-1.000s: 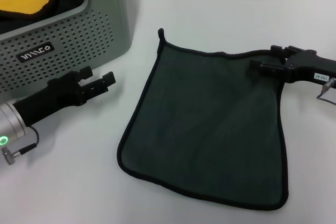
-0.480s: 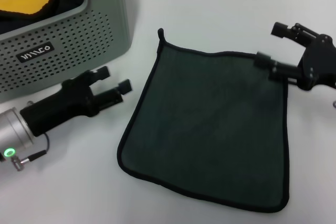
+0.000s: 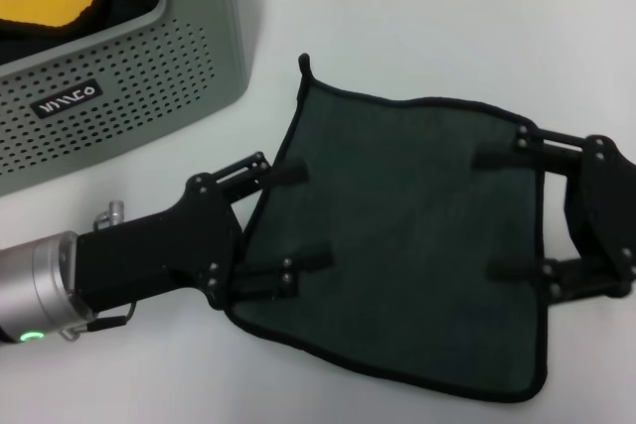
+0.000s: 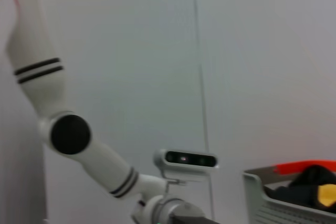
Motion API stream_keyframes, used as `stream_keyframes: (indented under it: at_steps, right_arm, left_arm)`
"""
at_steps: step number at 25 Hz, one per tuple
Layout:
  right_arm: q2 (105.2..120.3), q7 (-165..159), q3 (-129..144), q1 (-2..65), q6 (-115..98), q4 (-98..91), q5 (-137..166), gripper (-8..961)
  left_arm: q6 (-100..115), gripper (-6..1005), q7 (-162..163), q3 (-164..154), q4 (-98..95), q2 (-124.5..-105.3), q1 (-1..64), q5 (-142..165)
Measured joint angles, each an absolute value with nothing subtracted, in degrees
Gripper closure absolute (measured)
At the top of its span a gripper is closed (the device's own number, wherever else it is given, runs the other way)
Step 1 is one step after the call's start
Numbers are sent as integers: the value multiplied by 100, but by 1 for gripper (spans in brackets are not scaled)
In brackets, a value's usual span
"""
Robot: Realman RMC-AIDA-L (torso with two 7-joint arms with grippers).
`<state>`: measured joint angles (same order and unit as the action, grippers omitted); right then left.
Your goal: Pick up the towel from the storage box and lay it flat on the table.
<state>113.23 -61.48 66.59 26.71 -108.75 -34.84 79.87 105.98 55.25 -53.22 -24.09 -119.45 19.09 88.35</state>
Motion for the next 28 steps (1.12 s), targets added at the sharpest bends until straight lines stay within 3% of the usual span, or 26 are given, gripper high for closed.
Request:
stream_keyframes:
  at_steps: [28]
  right_arm:
    - [11297, -6116, 6664, 2812, -10983, -3462, 8139, 65]
  left_arm:
    - [10890, 119, 5493, -5396, -2426, -11840, 2101, 8842]
